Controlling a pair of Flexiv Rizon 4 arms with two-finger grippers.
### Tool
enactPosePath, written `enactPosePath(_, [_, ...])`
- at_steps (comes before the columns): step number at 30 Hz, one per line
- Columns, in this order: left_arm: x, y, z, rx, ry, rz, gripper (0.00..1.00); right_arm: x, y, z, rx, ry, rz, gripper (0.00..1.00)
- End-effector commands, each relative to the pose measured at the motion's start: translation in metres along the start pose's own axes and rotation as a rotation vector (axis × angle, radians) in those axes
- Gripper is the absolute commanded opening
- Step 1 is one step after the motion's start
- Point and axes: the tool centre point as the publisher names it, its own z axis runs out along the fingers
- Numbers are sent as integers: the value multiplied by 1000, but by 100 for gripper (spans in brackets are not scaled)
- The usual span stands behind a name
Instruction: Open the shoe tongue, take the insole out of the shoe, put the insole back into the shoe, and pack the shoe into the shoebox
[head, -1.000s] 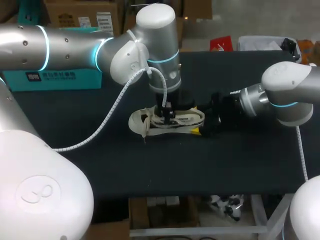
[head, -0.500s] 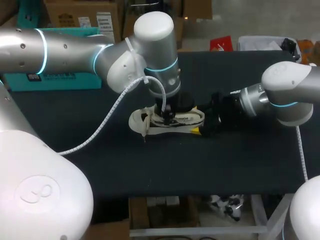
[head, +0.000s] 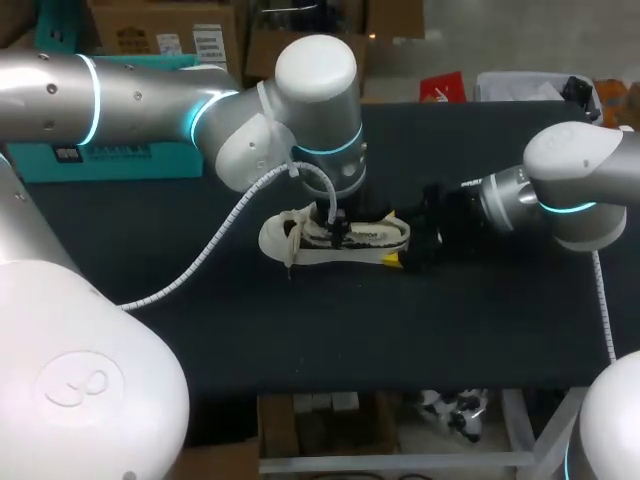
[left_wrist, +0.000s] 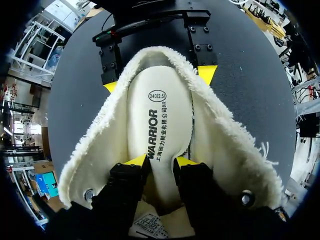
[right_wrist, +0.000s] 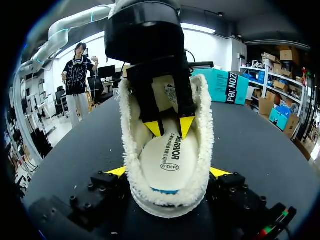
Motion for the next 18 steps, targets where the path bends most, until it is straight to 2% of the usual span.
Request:
enactPosePath(1, [-25,-2,107,-6,2,4,27,4,-4,3,-4,5,-3,0])
enactPosePath(2, [-26,-2,109,-6,4,7,11,4,-4,3,-4,5,-3,0])
enactPosePath(3, [-27,-2,109,-4,8,9,0,4,-4,3,-4,5,-3,0])
enactPosePath(8, [-25,0,98,27,39,26,0,4,-4,3,-4,5,-3,0])
enactPosePath(18, [-6,-5,30,164,93,83,0,4,-4,3,-4,5,-3,0])
